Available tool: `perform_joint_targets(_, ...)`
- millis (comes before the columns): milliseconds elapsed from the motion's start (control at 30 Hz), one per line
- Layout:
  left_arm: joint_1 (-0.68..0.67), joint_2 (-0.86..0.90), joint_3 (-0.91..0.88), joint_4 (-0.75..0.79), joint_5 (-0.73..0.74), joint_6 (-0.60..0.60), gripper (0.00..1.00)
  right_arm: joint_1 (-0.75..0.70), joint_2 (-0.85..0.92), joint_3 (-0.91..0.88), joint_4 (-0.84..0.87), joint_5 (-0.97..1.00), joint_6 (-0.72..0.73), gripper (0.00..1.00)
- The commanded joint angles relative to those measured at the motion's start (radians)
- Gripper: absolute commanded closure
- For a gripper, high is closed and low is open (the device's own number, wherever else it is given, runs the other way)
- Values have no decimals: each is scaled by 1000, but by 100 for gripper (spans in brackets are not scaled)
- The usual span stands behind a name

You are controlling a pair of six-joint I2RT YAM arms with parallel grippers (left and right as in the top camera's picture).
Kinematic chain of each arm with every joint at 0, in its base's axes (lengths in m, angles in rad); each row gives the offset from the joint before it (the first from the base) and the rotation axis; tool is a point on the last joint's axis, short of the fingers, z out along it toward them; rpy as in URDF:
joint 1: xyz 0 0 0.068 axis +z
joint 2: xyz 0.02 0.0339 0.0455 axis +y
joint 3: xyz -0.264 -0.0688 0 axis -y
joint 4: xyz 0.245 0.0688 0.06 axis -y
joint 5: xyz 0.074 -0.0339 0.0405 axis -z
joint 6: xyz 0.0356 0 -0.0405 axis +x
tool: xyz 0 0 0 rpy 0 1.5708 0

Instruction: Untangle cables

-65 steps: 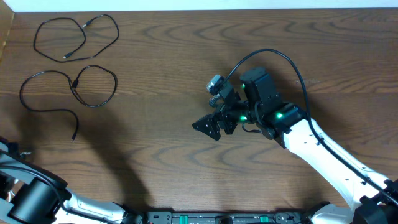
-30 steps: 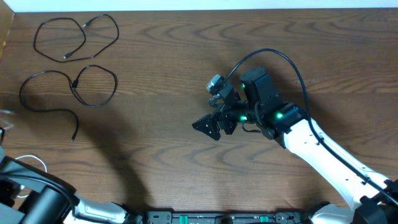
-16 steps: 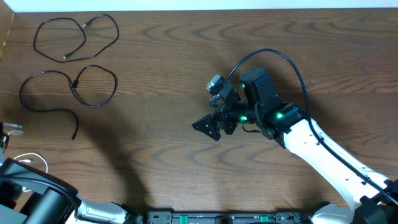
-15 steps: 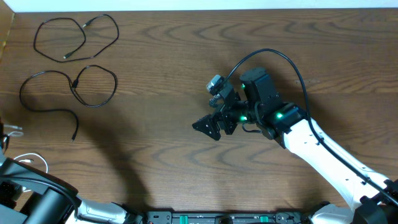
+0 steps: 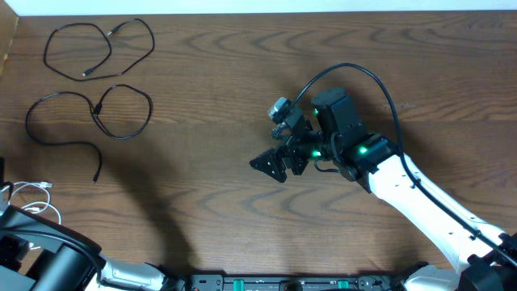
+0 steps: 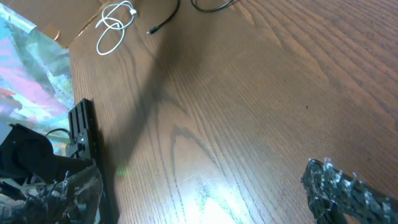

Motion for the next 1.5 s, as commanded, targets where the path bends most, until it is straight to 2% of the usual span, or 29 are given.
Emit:
perform_joint_targets(0, 6, 7, 1, -3, -31, 10, 23, -3, 10, 1, -4, 1, -13, 1)
perform_joint_targets(133, 19, 7, -2, -11, -35, 10, 22, -3, 10, 1, -3, 1, -13, 1)
perform_joint_targets(300, 32, 7, -14, -27, -109, 10, 22, -3, 10, 1, -3, 1, -13, 1)
perform_joint_targets(400, 32, 6, -14, -44, -97, 10, 15, -3, 10, 1, 4, 2, -13, 1)
perform_joint_targets(500, 32, 5, -14, -43, 59, 10, 6, -3, 10, 1, 1, 37, -12, 1)
perform_joint_targets(600, 28, 6, -14, 11, 298, 8, 6, -3, 10, 1, -11, 74, -11, 1)
perform_joint_targets(733, -16, 2, -14, 85, 478, -40, 6, -3, 10, 1, -14, 97, -12, 1)
perform_joint_targets(867, -116, 1, -14, 74, 450, 60, 6, -3, 15, 1, -25, 195, -4, 1)
perform_joint_targets(1033, -317, 1, -13, 45, 327, 138, 5, -3, 41, 1, -95, 297, 26, 1)
perform_joint_targets(1333, -704, -89, 6, -43, 294, 184, 5, -39, 32, 2, -206, 435, 170, 1)
perform_joint_targets(1467, -856, -207, 6, -187, 294, 108, 5, -116, -16, 2, -274, 434, 176, 1)
